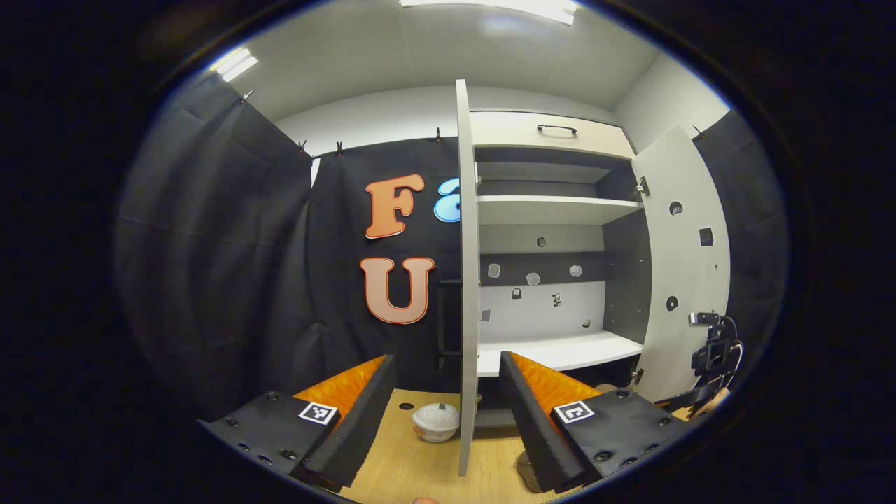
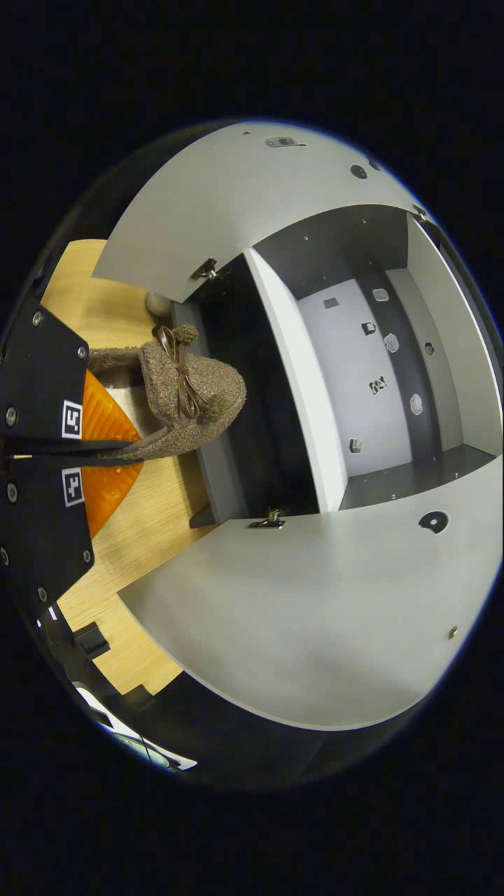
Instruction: Grab one shoe with the right hand and put it into the shoe cabinet, grab the other shoe with the left hand and put it into the shoe cabinet; then close the right door with the right hand and the left door with the left hand.
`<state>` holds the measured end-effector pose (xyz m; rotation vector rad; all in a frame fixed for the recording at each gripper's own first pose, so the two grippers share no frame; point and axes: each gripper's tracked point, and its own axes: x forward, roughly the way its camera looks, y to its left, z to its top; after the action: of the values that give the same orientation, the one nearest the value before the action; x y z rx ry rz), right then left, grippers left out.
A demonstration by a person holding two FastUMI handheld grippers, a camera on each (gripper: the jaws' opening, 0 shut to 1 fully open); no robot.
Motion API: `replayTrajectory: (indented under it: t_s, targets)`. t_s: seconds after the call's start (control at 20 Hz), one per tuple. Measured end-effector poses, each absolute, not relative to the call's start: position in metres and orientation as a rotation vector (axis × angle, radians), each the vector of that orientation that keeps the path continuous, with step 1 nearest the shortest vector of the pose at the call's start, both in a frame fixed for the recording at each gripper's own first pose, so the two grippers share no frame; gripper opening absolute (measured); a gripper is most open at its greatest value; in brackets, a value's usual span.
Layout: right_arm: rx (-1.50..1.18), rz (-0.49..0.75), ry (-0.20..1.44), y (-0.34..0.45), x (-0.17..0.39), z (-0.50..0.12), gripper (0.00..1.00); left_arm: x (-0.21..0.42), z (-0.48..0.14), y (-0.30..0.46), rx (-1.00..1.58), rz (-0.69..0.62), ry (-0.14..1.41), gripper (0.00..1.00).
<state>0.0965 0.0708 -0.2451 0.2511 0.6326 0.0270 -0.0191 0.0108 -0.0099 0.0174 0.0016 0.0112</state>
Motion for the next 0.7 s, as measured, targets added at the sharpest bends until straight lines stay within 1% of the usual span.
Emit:
replayTrajectory:
  t_s: [0.05,0.25,0.3,0.4,0.45,0.7]
  targets:
    - [0.247,0.031,0.614,0.073,0.102,-0.227,0.01,-0.018,-0.007,0.014,0.019,0.013,-0.003,0.96]
    - [0.248,0.052,0.547,0.089,0.138,-0.170,0.01,-0.019,-0.004,0.024,0.005,0.022,-0.023,0.96]
    - [0.247,0.054,0.532,0.091,0.149,-0.157,0.01,-0.018,-0.006,0.025,-0.001,0.023,-0.022,0.94]
    - [0.257,0.064,0.503,0.099,0.172,-0.132,0.00,-0.019,-0.007,0.027,-0.007,0.032,-0.017,0.94]
    - [0.263,0.074,0.486,0.104,0.185,-0.120,0.00,-0.019,-0.008,0.028,-0.011,0.032,-0.015,0.96]
    - [0.250,0.054,0.434,0.114,0.257,-0.089,0.00,-0.017,-0.010,0.036,-0.018,0.076,-0.008,0.94]
